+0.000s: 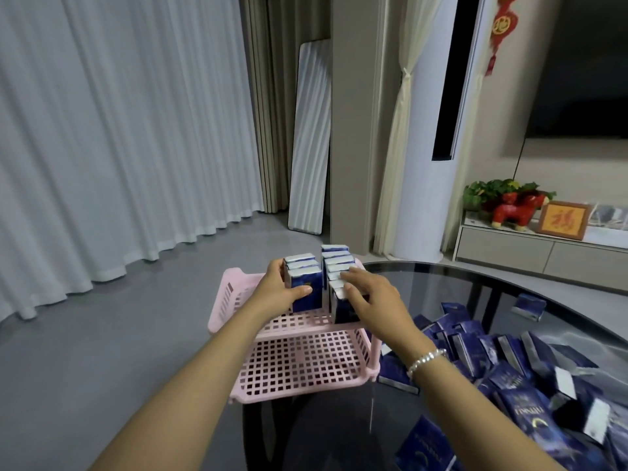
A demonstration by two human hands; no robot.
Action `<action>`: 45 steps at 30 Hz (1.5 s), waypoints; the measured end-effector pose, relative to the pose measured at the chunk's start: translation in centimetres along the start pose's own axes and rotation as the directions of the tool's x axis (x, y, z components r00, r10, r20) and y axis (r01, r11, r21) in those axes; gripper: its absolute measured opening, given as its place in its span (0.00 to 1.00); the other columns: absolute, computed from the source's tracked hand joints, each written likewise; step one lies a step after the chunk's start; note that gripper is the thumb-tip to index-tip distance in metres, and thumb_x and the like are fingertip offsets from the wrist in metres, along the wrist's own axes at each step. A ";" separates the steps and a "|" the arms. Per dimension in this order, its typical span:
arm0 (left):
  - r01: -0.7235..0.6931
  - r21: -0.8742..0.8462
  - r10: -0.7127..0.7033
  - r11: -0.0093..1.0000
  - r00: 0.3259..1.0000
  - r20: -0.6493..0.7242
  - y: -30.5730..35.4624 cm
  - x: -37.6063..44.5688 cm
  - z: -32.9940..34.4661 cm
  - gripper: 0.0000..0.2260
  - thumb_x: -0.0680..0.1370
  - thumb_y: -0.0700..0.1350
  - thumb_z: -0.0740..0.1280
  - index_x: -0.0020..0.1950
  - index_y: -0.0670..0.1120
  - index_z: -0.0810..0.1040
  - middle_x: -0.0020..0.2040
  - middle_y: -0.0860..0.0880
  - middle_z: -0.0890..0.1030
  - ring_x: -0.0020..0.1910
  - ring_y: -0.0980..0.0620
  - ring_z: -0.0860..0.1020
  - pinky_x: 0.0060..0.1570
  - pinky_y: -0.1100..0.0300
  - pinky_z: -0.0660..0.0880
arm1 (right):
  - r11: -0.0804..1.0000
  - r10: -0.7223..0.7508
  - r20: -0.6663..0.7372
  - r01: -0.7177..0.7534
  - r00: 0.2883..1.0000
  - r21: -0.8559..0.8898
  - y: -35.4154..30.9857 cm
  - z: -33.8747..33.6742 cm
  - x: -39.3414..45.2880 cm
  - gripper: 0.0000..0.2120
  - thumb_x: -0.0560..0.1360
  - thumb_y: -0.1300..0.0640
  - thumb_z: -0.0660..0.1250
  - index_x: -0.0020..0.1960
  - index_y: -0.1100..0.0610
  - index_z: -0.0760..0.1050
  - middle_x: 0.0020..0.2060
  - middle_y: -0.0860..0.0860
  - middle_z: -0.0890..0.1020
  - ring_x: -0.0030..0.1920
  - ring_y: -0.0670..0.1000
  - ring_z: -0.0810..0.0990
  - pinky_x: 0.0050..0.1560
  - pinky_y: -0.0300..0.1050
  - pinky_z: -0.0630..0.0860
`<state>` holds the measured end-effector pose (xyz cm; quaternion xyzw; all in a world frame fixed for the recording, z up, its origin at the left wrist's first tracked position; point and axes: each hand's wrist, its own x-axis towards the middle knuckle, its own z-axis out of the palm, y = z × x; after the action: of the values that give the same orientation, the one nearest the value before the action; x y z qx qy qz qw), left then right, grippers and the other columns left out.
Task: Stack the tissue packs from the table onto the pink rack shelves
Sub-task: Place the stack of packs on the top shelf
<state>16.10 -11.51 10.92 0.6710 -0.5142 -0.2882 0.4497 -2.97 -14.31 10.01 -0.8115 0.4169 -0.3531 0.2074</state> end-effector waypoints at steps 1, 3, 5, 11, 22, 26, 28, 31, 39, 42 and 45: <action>0.007 0.001 -0.007 1.000 1.000 0.006 -0.3 0.6 0.3 0.30 0.74 0.40 0.71 0.72 0.45 0.60 0.64 0.51 0.73 0.58 0.54 0.73 0.58 0.61 0.69 | 1.000 -0.012 -0.022 0.013 1.000 0.011 0.0 0.2 0.0 0.15 0.78 0.53 0.59 0.63 0.50 0.75 0.66 0.47 0.74 0.67 0.49 0.70 0.68 0.52 0.65; 0.009 -0.017 -0.009 1.000 1.000 0.013 -0.8 1.6 0.8 0.30 0.75 0.39 0.71 0.72 0.45 0.60 0.65 0.51 0.73 0.58 0.54 0.73 0.56 0.63 0.71 | 1.000 -0.020 -0.043 0.021 0.999 0.023 0.1 0.4 0.0 0.15 0.78 0.54 0.59 0.63 0.51 0.76 0.65 0.47 0.74 0.66 0.48 0.70 0.68 0.49 0.66; 0.008 -0.066 -0.007 0.998 1.000 0.017 -1.0 2.1 1.4 0.29 0.75 0.37 0.69 0.72 0.45 0.60 0.67 0.50 0.72 0.59 0.55 0.73 0.57 0.63 0.71 | 0.999 -0.016 -0.038 0.017 0.999 0.039 0.3 0.5 0.1 0.15 0.78 0.54 0.59 0.63 0.51 0.76 0.66 0.46 0.74 0.66 0.47 0.70 0.68 0.44 0.65; -0.035 -0.034 0.038 0.999 0.997 0.062 -0.7 2.3 1.9 0.29 0.79 0.39 0.65 0.75 0.49 0.56 0.67 0.53 0.71 0.62 0.57 0.70 0.62 0.61 0.65 | 0.991 0.006 -0.001 -0.005 1.000 0.133 0.7 0.4 0.1 0.15 0.78 0.54 0.59 0.64 0.50 0.74 0.67 0.44 0.72 0.67 0.43 0.67 0.66 0.37 0.63; -0.015 -0.011 0.015 1.000 0.998 0.060 -0.6 1.7 1.8 0.26 0.79 0.42 0.65 0.72 0.52 0.58 0.67 0.52 0.74 0.63 0.53 0.73 0.61 0.57 0.68 | 0.989 -0.028 -0.063 0.037 0.998 0.144 0.7 0.9 -0.7 0.16 0.80 0.52 0.58 0.67 0.48 0.71 0.71 0.42 0.65 0.70 0.40 0.62 0.63 0.32 0.60; 0.023 -0.040 -0.022 0.999 0.999 0.036 0.1 0.7 1.7 0.35 0.79 0.44 0.64 0.79 0.51 0.45 0.74 0.50 0.65 0.72 0.51 0.65 0.64 0.59 0.62 | 0.988 -0.011 -0.107 0.028 0.994 0.150 0.5 0.7 -1.2 0.18 0.80 0.50 0.58 0.69 0.48 0.69 0.73 0.43 0.64 0.71 0.41 0.61 0.67 0.39 0.60; -0.003 -0.063 0.000 0.998 0.999 -0.044 0.5 -0.2 1.9 0.32 0.80 0.44 0.64 0.78 0.49 0.50 0.75 0.50 0.64 0.73 0.51 0.64 0.64 0.60 0.62 | 0.990 -0.022 -0.138 0.042 0.990 0.137 0.2 0.5 -1.5 0.17 0.79 0.51 0.58 0.67 0.48 0.70 0.72 0.45 0.66 0.70 0.42 0.63 0.69 0.42 0.60; -0.131 -0.082 0.109 0.988 0.968 -0.225 0.6 -2.2 2.3 0.21 0.80 0.42 0.62 0.72 0.49 0.65 0.71 0.52 0.69 0.70 0.54 0.68 0.65 0.61 0.64 | 0.991 -0.051 -0.245 0.080 0.968 0.111 -0.2 0.0 -2.7 0.14 0.79 0.53 0.59 0.64 0.50 0.74 0.66 0.44 0.72 0.64 0.41 0.65 0.68 0.44 0.61; -0.303 -0.151 0.270 0.941 0.941 -0.205 2.1 -10.4 5.9 0.10 0.79 0.40 0.64 0.51 0.57 0.76 0.51 0.58 0.80 0.51 0.61 0.77 0.48 0.72 0.72 | 0.995 -0.095 -0.364 0.091 0.927 -0.029 0.6 -2.0 -8.7 0.09 0.76 0.61 0.63 0.53 0.52 0.79 0.45 0.40 0.76 0.49 0.42 0.69 0.47 0.28 0.65; -0.274 -0.176 0.255 0.945 0.959 -0.121 1.5 -12.4 8.2 0.10 0.78 0.39 0.64 0.48 0.56 0.78 0.48 0.55 0.82 0.49 0.58 0.79 0.44 0.72 0.73 | 0.997 -0.074 -0.342 0.059 0.937 -0.054 1.7 -2.7 -11.7 0.10 0.74 0.64 0.65 0.50 0.53 0.80 0.42 0.42 0.78 0.46 0.46 0.72 0.45 0.30 0.66; -0.201 -0.186 0.200 0.962 0.980 -0.025 0.2 -13.9 10.8 0.12 0.78 0.38 0.64 0.46 0.57 0.78 0.48 0.53 0.82 0.49 0.53 0.80 0.47 0.67 0.76 | 0.998 0.019 -0.277 -0.035 0.961 -0.055 3.3 -3.0 -14.4 0.10 0.73 0.65 0.64 0.51 0.54 0.79 0.43 0.46 0.80 0.46 0.47 0.74 0.46 0.37 0.70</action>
<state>2.64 -1.69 5.38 0.5711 -0.5486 -0.2864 0.5393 -12.73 -4.46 4.20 -0.7543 0.4631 -0.4474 0.1279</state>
